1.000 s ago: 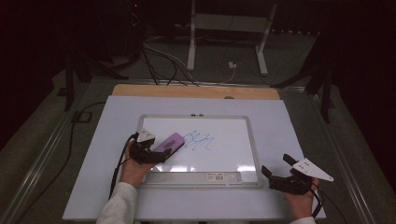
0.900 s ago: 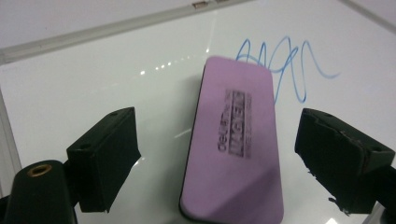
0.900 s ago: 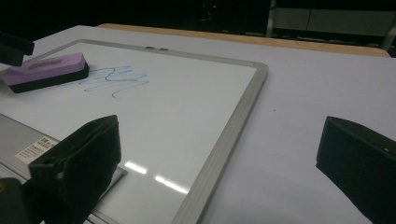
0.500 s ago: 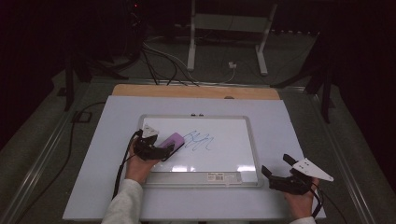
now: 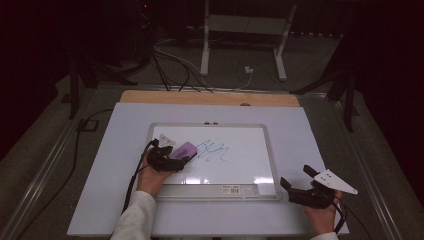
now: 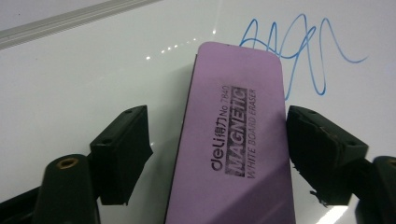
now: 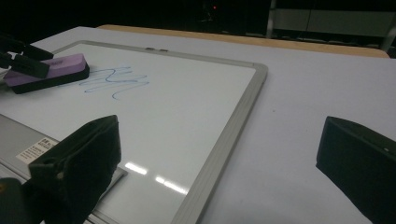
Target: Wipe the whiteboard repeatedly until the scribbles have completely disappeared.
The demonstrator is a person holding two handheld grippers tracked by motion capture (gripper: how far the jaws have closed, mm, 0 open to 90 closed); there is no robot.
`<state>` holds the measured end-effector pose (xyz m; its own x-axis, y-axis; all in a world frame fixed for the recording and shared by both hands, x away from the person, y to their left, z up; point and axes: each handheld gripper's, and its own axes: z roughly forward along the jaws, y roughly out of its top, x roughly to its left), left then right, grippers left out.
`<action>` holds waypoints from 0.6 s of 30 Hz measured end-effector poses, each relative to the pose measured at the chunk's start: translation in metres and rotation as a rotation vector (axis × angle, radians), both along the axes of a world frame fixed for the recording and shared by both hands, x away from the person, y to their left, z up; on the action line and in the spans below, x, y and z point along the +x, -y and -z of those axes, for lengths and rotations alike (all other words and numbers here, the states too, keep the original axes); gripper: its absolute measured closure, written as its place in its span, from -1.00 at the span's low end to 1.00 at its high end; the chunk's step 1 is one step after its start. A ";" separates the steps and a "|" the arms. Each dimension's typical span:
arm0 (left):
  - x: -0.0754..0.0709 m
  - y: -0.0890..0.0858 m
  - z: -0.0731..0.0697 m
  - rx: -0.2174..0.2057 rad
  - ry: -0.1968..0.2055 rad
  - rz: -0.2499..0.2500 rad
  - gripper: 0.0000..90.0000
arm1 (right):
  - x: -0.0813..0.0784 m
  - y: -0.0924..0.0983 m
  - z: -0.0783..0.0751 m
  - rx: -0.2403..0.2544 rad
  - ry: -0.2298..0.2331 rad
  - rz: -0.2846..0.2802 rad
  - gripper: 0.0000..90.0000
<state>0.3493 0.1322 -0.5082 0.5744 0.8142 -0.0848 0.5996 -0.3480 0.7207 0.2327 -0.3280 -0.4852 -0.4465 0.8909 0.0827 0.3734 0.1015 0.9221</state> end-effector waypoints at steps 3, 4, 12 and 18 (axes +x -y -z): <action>-0.001 0.001 0.000 0.023 0.003 0.007 -0.26 | 0.000 0.000 0.000 0.000 -0.001 0.000 -1.00; -0.001 0.002 0.001 0.026 0.003 0.012 -0.19 | 0.000 0.000 0.000 0.000 0.000 0.000 -1.00; -0.001 -0.004 -0.002 0.051 0.015 -0.013 -0.08 | 0.000 0.001 0.000 0.000 0.000 0.000 -1.00; 0.000 -0.005 -0.001 0.056 0.008 -0.014 -0.08 | 0.000 0.000 0.000 -0.002 -0.001 -0.001 -1.00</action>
<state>0.3495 0.1372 -0.5069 0.5630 0.8258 -0.0344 0.5995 -0.3794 0.7048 0.2328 -0.3280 -0.4853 -0.4477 0.8905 0.0811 0.3738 0.1039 0.9217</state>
